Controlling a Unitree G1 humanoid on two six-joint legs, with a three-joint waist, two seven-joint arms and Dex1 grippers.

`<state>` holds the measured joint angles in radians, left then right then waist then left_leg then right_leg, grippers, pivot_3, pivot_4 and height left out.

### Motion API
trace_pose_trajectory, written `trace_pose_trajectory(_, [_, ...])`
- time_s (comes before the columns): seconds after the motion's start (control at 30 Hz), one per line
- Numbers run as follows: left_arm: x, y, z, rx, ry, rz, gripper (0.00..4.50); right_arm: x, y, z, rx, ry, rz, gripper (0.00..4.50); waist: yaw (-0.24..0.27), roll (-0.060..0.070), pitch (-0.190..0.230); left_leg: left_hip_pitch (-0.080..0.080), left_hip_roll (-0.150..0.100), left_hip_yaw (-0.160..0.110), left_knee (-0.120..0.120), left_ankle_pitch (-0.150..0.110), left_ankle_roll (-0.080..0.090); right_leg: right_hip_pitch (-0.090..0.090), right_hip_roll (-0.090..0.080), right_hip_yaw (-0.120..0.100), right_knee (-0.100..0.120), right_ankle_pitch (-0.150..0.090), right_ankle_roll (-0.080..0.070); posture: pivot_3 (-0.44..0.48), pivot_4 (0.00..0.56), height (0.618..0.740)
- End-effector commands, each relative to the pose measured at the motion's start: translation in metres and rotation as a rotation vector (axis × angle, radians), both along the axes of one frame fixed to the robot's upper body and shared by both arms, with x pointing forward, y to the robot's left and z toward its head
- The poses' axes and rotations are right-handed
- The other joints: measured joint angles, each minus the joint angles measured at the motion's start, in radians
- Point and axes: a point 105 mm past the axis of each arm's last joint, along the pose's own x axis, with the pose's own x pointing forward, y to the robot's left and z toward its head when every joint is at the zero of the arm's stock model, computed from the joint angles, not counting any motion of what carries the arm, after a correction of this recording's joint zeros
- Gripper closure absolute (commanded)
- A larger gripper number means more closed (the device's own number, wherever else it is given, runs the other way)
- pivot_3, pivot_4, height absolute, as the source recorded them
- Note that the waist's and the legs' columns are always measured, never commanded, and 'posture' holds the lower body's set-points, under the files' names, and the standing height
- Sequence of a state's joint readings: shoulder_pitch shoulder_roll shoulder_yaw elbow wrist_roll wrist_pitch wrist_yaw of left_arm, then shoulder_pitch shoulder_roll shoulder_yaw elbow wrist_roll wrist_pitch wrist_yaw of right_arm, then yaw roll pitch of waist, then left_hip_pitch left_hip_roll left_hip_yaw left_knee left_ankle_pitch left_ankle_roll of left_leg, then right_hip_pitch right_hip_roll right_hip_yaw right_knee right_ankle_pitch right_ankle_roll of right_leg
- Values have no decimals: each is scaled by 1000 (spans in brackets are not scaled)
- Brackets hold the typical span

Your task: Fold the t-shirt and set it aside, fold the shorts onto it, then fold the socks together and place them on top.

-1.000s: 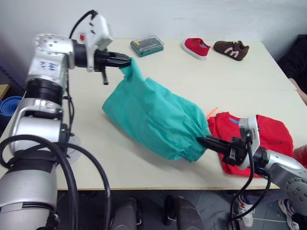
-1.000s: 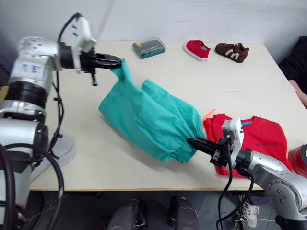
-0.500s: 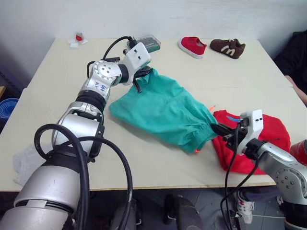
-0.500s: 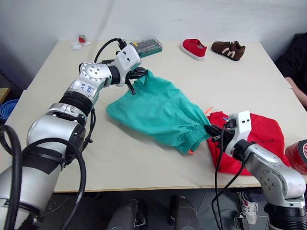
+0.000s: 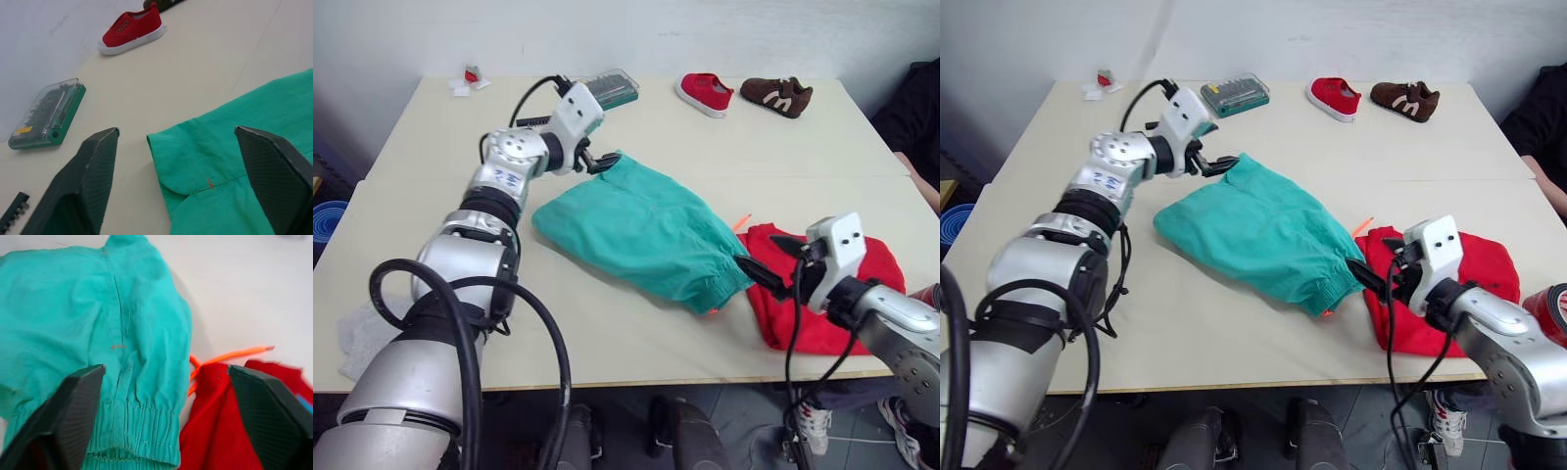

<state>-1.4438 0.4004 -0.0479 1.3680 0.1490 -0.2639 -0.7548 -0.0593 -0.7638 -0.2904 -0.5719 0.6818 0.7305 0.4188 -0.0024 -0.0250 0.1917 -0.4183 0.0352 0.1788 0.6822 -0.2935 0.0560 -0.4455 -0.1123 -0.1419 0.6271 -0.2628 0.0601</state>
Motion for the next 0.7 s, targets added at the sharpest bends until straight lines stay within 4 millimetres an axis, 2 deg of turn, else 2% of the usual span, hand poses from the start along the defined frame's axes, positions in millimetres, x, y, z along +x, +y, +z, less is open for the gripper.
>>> trace_pose_trajectory(0.03, [-24, 0, 22, 106, -144, -215, 6, -19, 13, 22, -184, -147, 88, 0, 0, 0, 0, 0, 0, 0, 0, 0, 0, 0, 0, 0, 0, 0, 0, 0, 150, 740])
trace_pose_trajectory(0.07, [-31, 4, 17, 154, -153, -274, 6, -24, 16, 22, -223, -163, 115, 0, 0, 0, 0, 0, 0, 0, 0, 0, 0, 0, 0, 0, 0, 0, 0, 0, 150, 740])
trace_pose_trajectory(0.17, [-55, 24, -16, 311, -104, -438, 6, -42, 34, 18, -313, -181, 232, 0, -1, 1, -1, 1, -1, 0, 0, 0, 0, 0, -1, 1, -1, 0, 0, 0, 150, 740])
trace_pose_trajectory(0.27, [-72, 61, -62, 490, -15, -467, 6, -62, 57, -12, -547, -182, 431, 0, -6, 1, -1, 3, 0, 2, 0, 0, -1, 1, 0, 2, 0, 0, 0, 0, 150, 740])
trace_pose_trajectory(0.37, [-78, 80, -85, 623, 14, -458, 6, -60, 64, -31, -623, -192, 482, 0, -7, -2, 0, 4, 2, 3, 0, 0, -1, 1, 0, 3, 0, 0, -1, 0, 150, 740])
trace_pose_trajectory(0.43, [-79, 83, -93, 669, 9, -456, 6, -56, 67, -40, -666, -208, 490, 0, 3, -3, 0, 3, 1, 2, 1, 0, -1, 1, -1, 4, 0, 0, 0, 0, 150, 740])
trace_pose_trajectory(0.57, [-66, 73, -92, 647, -40, -388, 6, -44, 76, -58, -768, -251, 511, 0, 17, -3, -1, 3, -3, 1, 2, -1, 4, 1, -5, 4, 0, 1, 2, 0, 150, 740])
trace_pose_trajectory(0.7, [-55, 61, -89, 646, -83, -348, 6, -20, 74, -65, -851, -289, 409, 0, 17, -3, -1, -1, -3, 0, 4, -2, 5, 0, -5, 3, 0, 2, 3, 0, 150, 740])
